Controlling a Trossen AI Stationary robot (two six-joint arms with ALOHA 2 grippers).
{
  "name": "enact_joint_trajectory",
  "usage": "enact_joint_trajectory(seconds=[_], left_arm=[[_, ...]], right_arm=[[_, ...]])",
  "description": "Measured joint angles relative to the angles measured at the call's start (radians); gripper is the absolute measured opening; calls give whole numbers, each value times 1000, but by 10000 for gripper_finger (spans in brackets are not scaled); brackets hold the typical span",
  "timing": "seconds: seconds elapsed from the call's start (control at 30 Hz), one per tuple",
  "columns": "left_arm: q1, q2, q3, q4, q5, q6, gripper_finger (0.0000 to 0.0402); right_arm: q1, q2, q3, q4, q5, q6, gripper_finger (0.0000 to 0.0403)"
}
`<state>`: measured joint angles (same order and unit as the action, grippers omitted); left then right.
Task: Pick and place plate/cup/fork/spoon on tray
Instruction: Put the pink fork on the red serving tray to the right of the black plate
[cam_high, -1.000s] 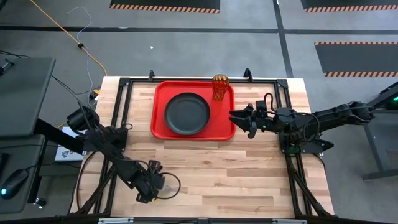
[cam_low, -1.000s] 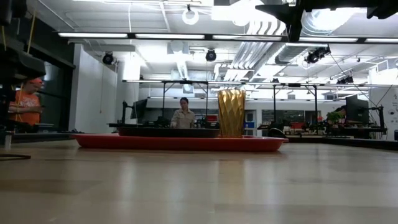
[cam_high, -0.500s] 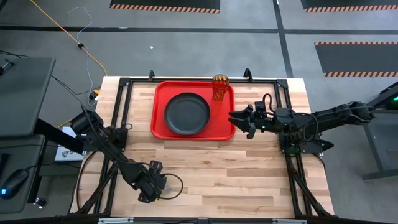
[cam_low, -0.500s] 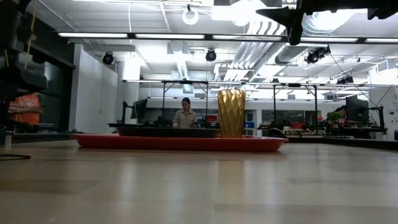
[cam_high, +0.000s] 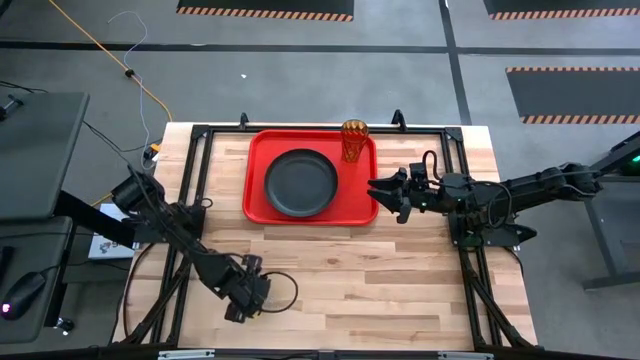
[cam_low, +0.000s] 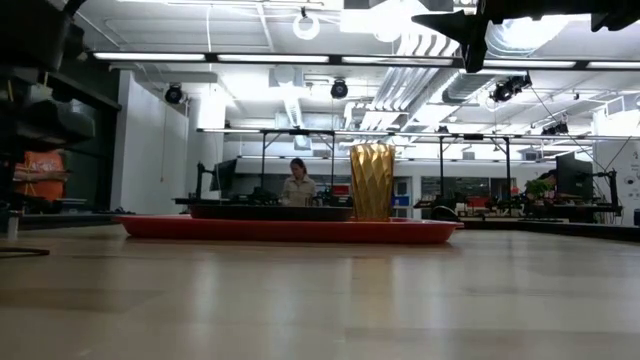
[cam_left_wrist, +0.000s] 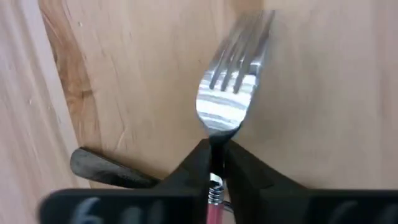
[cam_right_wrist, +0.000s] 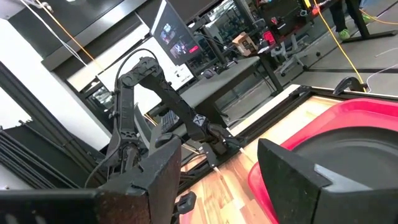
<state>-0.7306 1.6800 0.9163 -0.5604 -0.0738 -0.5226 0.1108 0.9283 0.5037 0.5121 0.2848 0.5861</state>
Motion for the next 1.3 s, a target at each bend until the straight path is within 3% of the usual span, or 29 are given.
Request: enact_joint_trajectory(seconds=[0.2, 0.37, 0.43, 0.57, 0.67, 0.87, 0.97, 1.17, 1.3], left_arm=[[54, -101, 0, -13, 63, -4, 11], [112, -268, 1, -26, 66, -33, 5], [151, -348, 1, -19, 30, -58, 5], [264, -497, 1, 56, -149, -98, 3], [376, -558, 1, 187, -214, -133, 2], [574, -530, -17, 575, -12, -139, 1], [633, -492, -95, 822, 7, -196, 1], [674, -393, -293, 1278, -4, -462, 1], [649, -310, -336, 1413, -41, -577, 1]], right_arm=[[0, 0, 0, 0, 0, 0, 204], [0, 0, 0, 5, 0, 37, 204], [0, 0, 0, 21, 0, 92, 204], [0, 1, 0, 52, -9, 165, 204], [1, 12, 2, 61, -51, 162, 204], [1, 106, 74, 22, -139, 92, 204], [1, 168, 153, -61, -146, 10, 204], [0, 273, 319, -232, -126, -138, 204], [0, 332, 407, -334, -65, -201, 204]])
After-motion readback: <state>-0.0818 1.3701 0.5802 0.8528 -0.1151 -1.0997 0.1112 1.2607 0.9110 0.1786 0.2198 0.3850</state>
